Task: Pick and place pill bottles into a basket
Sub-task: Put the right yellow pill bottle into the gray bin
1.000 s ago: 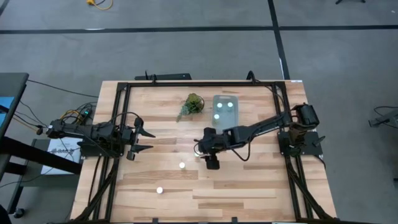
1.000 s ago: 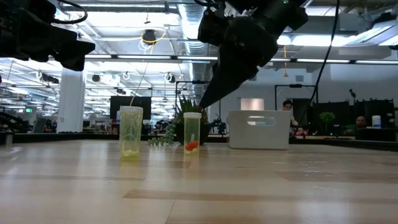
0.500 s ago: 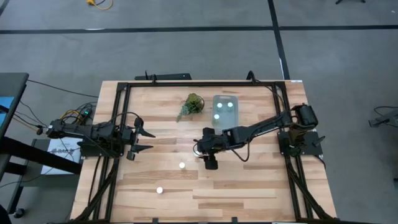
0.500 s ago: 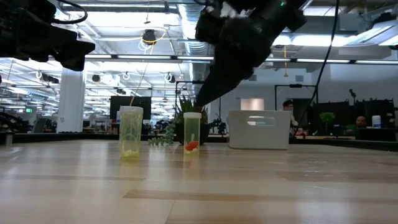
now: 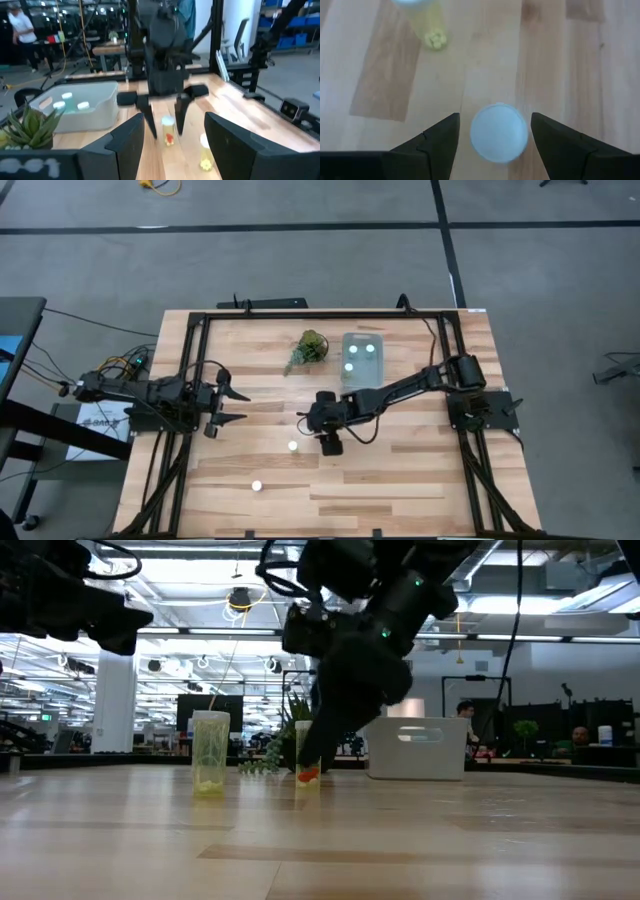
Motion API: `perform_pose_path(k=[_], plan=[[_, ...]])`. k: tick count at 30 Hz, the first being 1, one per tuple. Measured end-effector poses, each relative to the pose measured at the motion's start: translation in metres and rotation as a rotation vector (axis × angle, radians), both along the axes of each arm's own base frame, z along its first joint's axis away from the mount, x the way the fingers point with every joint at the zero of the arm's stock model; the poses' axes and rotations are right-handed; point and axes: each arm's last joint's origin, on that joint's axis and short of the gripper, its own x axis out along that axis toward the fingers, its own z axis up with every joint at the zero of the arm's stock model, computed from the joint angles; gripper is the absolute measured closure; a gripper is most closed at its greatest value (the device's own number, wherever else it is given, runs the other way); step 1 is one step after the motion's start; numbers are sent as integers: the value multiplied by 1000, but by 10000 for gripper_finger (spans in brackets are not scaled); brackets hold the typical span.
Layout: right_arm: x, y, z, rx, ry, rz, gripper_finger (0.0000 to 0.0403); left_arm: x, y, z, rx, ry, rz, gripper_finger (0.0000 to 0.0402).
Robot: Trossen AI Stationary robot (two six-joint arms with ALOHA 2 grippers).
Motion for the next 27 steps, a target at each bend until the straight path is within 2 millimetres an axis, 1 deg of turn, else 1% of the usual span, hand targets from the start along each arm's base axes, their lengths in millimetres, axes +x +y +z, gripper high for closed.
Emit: perform_pose_path(k=[4,8,11,19,21,24,27], plan=[[1,0,7,-6,-17,13,175,0,0,0,-6,2,-1,203],[-1,0,14,-5,-24,12,202,0,0,0,2,-1,0,203],[-2,-1,11,-9,1,12,227,0,0,0,-6,0,0,203],[-3,0,12,-22,0,30,288,0,0,0,-3,-1,0,203],[-6,-1,17,-32,10,41,295,0,0,0,-7,0,0,203],[-11,-4,28,-34,17,35,296,0,0,0,1,-1,0,203],[-19,-12,47,-35,12,17,288,0,0,0,-3,0,0,203]])
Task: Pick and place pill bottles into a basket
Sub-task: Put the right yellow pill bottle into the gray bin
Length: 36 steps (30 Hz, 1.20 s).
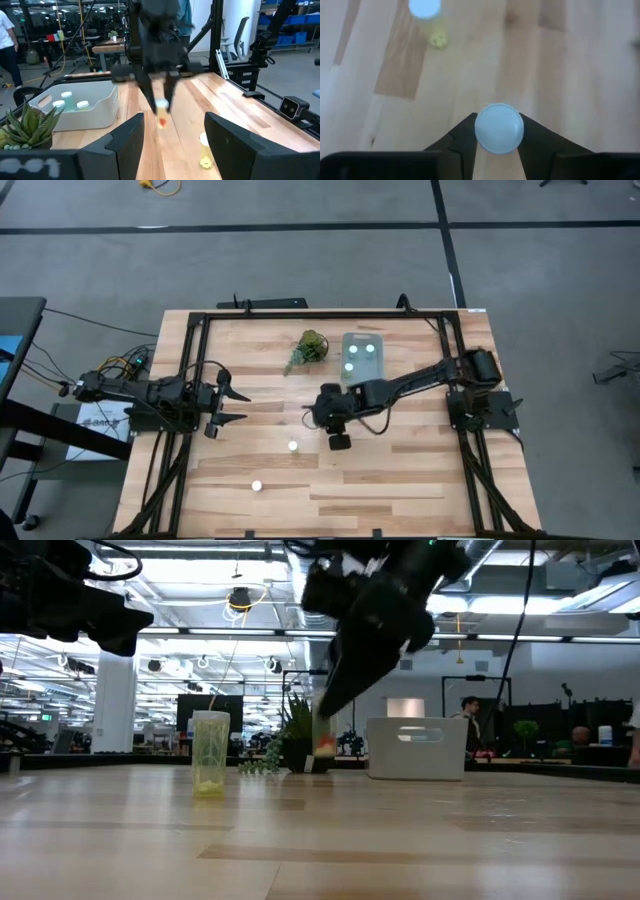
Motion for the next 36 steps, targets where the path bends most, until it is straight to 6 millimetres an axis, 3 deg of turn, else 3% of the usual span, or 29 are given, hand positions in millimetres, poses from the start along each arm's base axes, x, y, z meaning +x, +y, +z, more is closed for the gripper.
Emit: perform_pose_path(k=[9,14,18,27,36], plan=[[-46,-50,69,-103,12,-152,289,0,0,0,-4,0,0,203],[-71,-88,89,-106,18,-270,289,0,0,0,5,-1,0,203],[-88,-115,79,-98,42,-360,289,0,0,0,-4,1,1,203],[-112,-154,21,23,19,-449,289,0,0,0,1,0,1,203],[-125,-180,2,68,-76,-522,289,0,0,0,5,0,1,203]])
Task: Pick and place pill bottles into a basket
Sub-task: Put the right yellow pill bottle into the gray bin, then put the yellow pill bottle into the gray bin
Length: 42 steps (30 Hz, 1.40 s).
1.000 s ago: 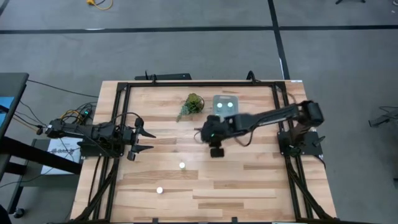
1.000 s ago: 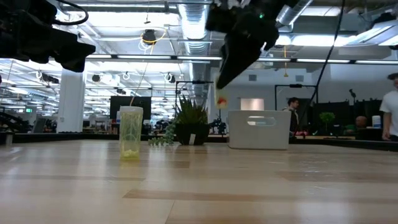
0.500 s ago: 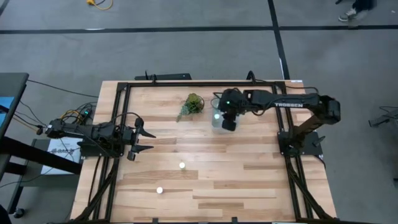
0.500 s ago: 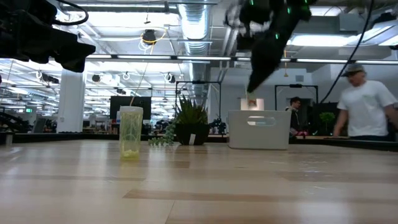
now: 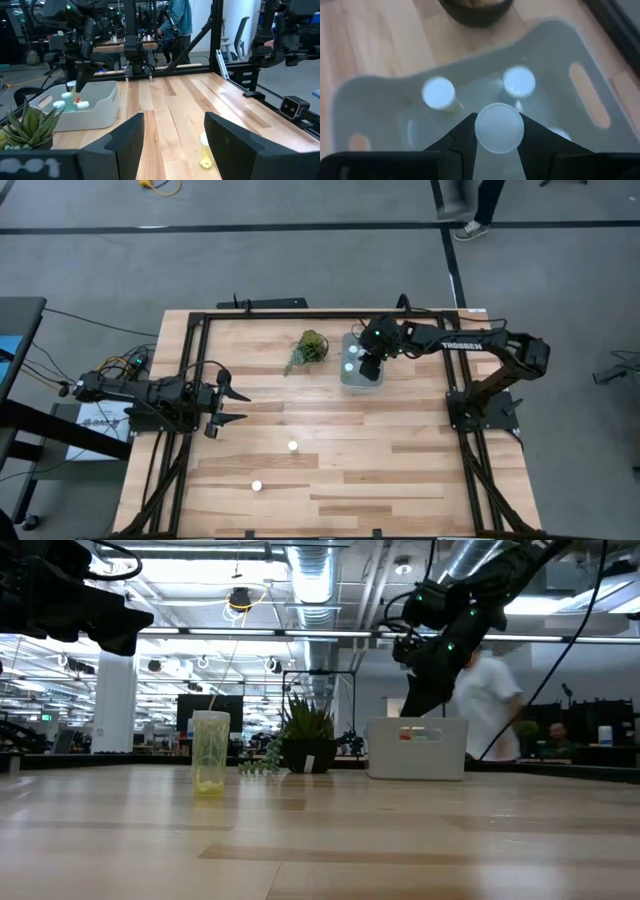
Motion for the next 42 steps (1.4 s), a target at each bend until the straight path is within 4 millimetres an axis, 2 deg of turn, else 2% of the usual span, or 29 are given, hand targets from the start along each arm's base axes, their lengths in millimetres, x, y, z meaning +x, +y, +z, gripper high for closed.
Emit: perform_pose_path(k=[7,19,30,34,42], plan=[[-7,-2,-12,23,19,-29,289,0,0,0,-3,0,0,203],[8,5,-37,43,62,10,289,0,0,0,-9,1,0,203],[11,5,-38,38,55,15,286,0,0,0,-1,0,0,203],[10,5,-38,43,54,5,261,0,0,0,-8,1,0,203],[10,5,-38,52,54,-6,168,0,0,0,-9,1,0,203]])
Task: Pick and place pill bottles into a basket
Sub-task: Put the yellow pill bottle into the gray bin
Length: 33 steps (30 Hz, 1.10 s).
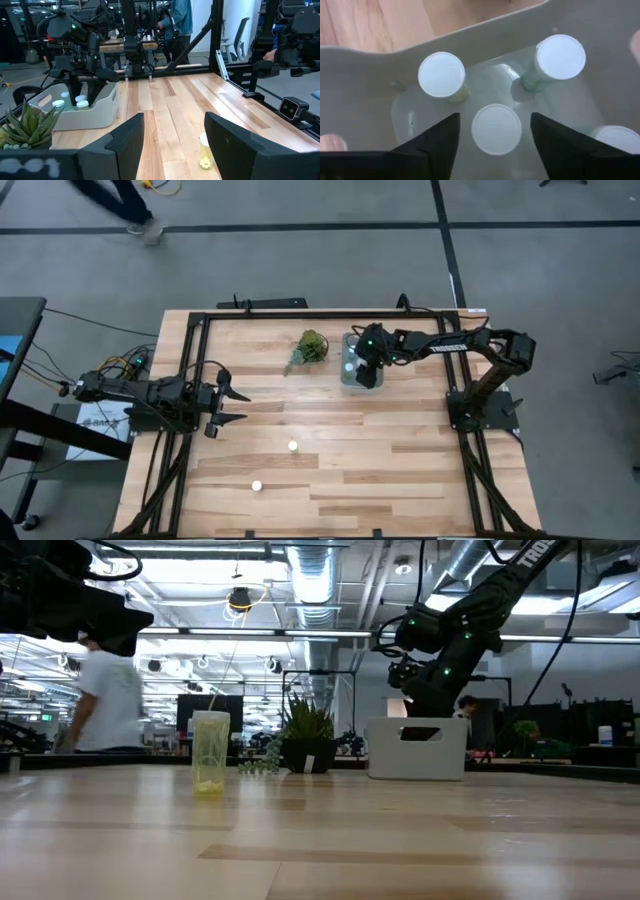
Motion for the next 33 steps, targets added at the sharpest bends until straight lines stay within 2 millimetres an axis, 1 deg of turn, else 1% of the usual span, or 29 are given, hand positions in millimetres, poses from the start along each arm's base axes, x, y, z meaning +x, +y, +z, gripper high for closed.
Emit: perform_pose_path(k=[2,5,13,17,20,23,27,30,33], plan=[[1,1,1,3,4,5,150,0,0,0,5,-1,0,203],[6,4,7,-7,14,40,135,0,0,0,8,-1,0,203],[25,19,34,-81,49,120,133,0,0,0,4,-1,0,203],[31,32,56,-91,73,171,133,0,0,0,5,-1,0,203],[31,44,81,-109,73,194,133,0,0,0,8,-1,0,203],[21,58,110,-123,29,209,133,0,0,0,0,0,0,203],[-4,83,146,-118,-102,220,133,0,0,0,6,-1,0,203],[-28,104,164,-92,-203,234,133,0,0,0,0,0,0,203],[-49,125,174,-81,-338,253,133,0,0,0,9,-2,0,203]])
